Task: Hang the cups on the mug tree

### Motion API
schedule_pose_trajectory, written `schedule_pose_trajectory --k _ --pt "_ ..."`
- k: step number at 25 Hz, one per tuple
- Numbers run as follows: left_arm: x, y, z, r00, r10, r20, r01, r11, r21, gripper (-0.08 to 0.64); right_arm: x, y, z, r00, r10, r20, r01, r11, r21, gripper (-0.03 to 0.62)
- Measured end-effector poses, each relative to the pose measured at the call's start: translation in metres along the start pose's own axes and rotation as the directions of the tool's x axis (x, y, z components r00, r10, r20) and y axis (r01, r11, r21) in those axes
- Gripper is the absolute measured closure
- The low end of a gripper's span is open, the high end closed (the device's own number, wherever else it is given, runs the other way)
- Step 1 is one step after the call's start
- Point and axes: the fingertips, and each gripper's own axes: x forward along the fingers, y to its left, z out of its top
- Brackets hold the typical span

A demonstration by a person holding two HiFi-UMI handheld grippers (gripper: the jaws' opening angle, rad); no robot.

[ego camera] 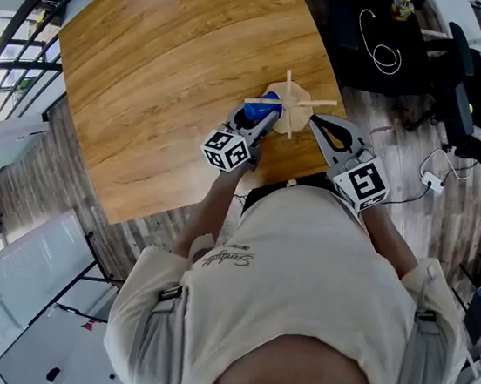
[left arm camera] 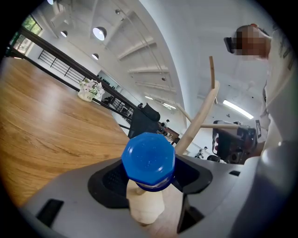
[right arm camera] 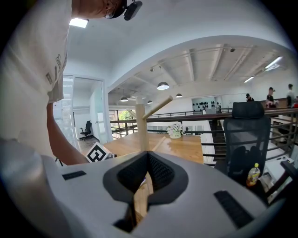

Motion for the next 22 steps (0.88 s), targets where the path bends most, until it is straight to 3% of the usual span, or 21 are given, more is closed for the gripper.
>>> schedule_pose_trajectory --k 10,17,22 --pt "-0.001 0.000 -0.006 0.999 -0.019 0.036 0.022 0.997 -0.074 0.268 -0.009 0.009 -0.013 0.999 -0.029 -0.023 0.029 0.999 0.022 0.597" --pt "-0.008 0.000 -0.022 1.000 -0.023 0.012 0.024 0.997 -0.077 0.268 -0.011 0.014 -0.014 0.999 -0.029 -0.024 0.029 0.999 0.015 0.597" --pt "-0.024 -0.003 -0.021 0.999 -0.016 0.038 0.019 0.997 -0.078 0.268 -0.011 0.020 -0.009 1.000 -0.015 -0.016 0.015 1.000 0.003 0.597"
